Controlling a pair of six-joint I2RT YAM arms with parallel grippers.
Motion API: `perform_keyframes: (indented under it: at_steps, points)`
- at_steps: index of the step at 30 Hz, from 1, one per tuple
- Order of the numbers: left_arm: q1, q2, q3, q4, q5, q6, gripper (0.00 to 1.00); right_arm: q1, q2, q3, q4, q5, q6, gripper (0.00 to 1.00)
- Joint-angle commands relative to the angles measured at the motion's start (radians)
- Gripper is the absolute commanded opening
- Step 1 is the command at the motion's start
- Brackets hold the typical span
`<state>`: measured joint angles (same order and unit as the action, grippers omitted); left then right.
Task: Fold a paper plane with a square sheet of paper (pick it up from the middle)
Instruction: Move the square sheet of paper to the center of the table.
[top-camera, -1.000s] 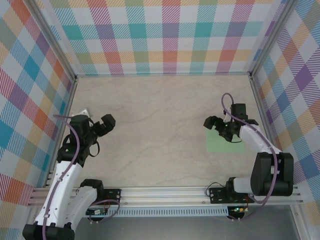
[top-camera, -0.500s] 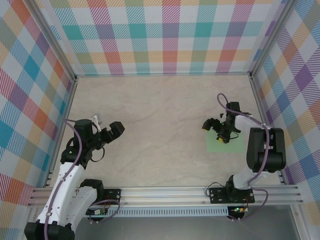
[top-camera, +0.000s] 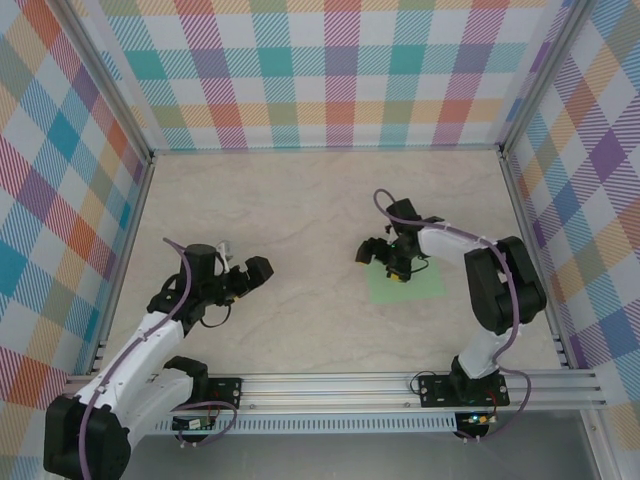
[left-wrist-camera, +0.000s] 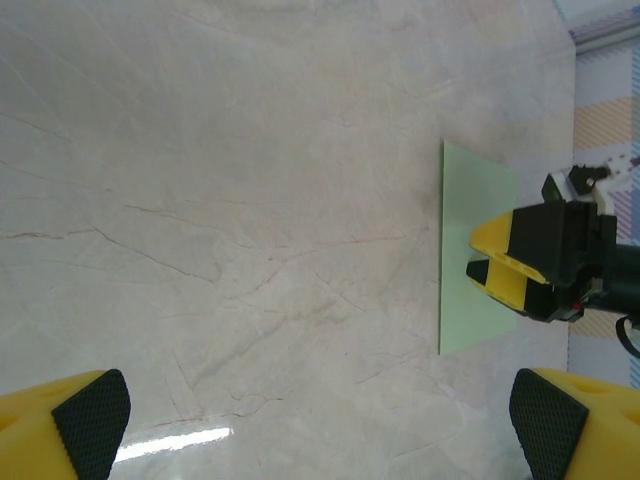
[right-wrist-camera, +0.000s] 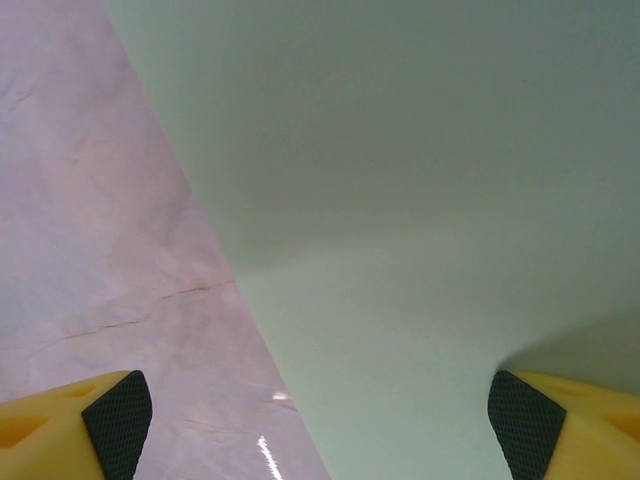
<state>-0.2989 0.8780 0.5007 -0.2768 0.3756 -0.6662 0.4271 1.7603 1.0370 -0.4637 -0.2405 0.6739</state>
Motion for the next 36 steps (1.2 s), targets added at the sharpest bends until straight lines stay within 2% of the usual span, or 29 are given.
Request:
perform_keyframes:
  at_steps: [1,3,6,10,13,20,26,30,36]
  points:
    - [-0.074,0.027,0.007,0.043,-0.061,-0.03,1.0,0.103,0.106,0.042,0.005,0.02,0.181,0.91]
    - [-0.115,0.048,0.006,0.052,-0.089,-0.046,1.0,0.149,0.117,0.089,0.028,0.021,0.214,0.91]
    - [-0.155,0.071,0.004,0.052,-0.097,-0.058,1.0,0.164,0.102,0.162,-0.019,0.038,0.191,0.92]
    - [-0.179,0.063,-0.004,0.033,-0.118,-0.059,1.0,0.153,0.032,0.213,-0.144,0.182,0.089,0.95]
    - [-0.183,0.043,-0.011,0.028,-0.118,-0.06,1.0,0.107,-0.003,0.19,-0.196,0.256,0.024,0.95]
    - [-0.186,0.056,0.007,0.031,-0.102,-0.055,1.0,0.026,-0.014,0.078,-0.158,0.213,-0.04,0.95]
    - [-0.196,0.079,0.022,0.046,-0.079,-0.053,1.0,0.024,0.005,0.0,-0.109,0.166,0.025,0.94]
    - [-0.215,0.115,0.035,0.053,-0.073,-0.058,1.0,0.026,-0.009,-0.076,-0.05,0.123,0.124,0.94]
    - [-0.256,0.162,0.056,0.063,-0.093,-0.066,1.0,0.078,-0.057,-0.141,-0.002,0.126,0.241,0.93]
